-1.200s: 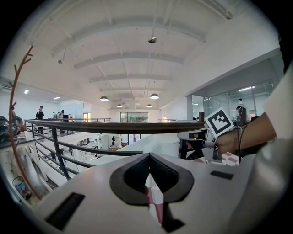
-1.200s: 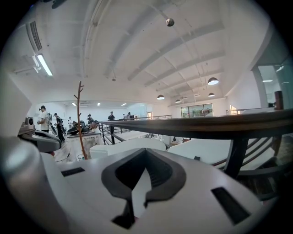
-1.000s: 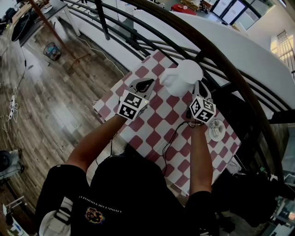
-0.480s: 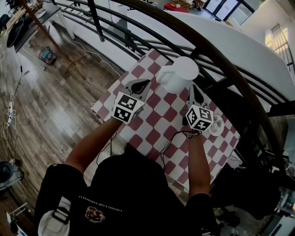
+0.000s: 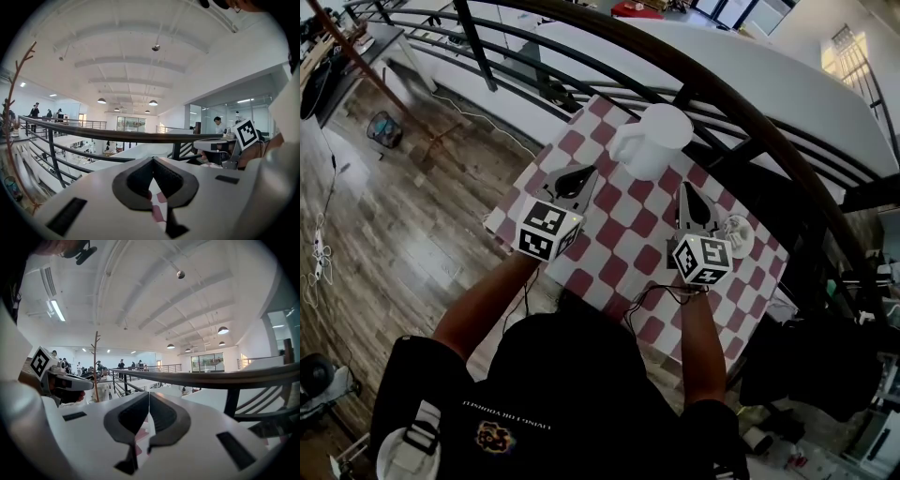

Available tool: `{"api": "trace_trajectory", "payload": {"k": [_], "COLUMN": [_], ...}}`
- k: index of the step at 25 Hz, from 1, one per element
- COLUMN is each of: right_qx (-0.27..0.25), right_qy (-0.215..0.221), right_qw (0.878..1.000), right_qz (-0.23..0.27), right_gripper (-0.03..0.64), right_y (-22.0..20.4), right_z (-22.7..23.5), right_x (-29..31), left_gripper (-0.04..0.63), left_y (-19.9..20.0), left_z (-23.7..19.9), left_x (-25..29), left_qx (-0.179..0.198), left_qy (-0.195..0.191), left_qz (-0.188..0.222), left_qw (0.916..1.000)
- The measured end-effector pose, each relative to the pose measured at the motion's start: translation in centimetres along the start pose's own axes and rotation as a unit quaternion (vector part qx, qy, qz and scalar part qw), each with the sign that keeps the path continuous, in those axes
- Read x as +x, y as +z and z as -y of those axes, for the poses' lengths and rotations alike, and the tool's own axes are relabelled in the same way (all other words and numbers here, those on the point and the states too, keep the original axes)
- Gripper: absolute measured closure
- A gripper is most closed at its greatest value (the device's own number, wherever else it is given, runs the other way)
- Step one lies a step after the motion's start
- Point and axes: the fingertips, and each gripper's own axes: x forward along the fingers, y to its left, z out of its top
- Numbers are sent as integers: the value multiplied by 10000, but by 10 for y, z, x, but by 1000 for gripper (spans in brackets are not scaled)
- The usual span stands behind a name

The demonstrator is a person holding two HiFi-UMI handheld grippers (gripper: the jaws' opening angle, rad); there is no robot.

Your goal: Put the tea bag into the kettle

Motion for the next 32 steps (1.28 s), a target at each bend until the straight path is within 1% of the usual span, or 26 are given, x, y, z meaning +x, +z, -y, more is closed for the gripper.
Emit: {"api": "trace_trajectory", "payload": {"k": [3,6,11,13,19,23,26,32], "right_qx": [130,144,182,194,268,273,316,351], "right_qy": [31,50,-35,-90,-336,-478,-542,-662], "right_qw": [9998,9995,9989,9988,9977,9974,9970,9961], "right_qz": [122,274,424,442,523,467,459,471], "right_gripper": [601,601,600,600,600,600,600,600], "right_y": [9,19,26,27,30,26,23,22], "right_z": [-13,-29,-53,-59,-88,-112,-126,-139], "right_x": [-21,-43,-76,-90,-129,-151,-166,-187], "left_gripper": [597,597,597,597,597,597,597,597], "left_y": [5,10,7,4,-7,-12,-14,-18], "left_z": [7,15,29,39,74,103,122,150], "left_x": [-15,-30,-53,-61,-80,-89,-94,-98], "left_qx": [-93,-161,-370,-385,-113,2,112,281], "left_qy": [-104,-240,-502,-605,-1025,-1395,-1604,-1877], "left_qz": [19,65,14,-27,-158,-208,-238,-320], "left_qw": [9999,9996,9981,9974,9945,9900,9867,9813]}}
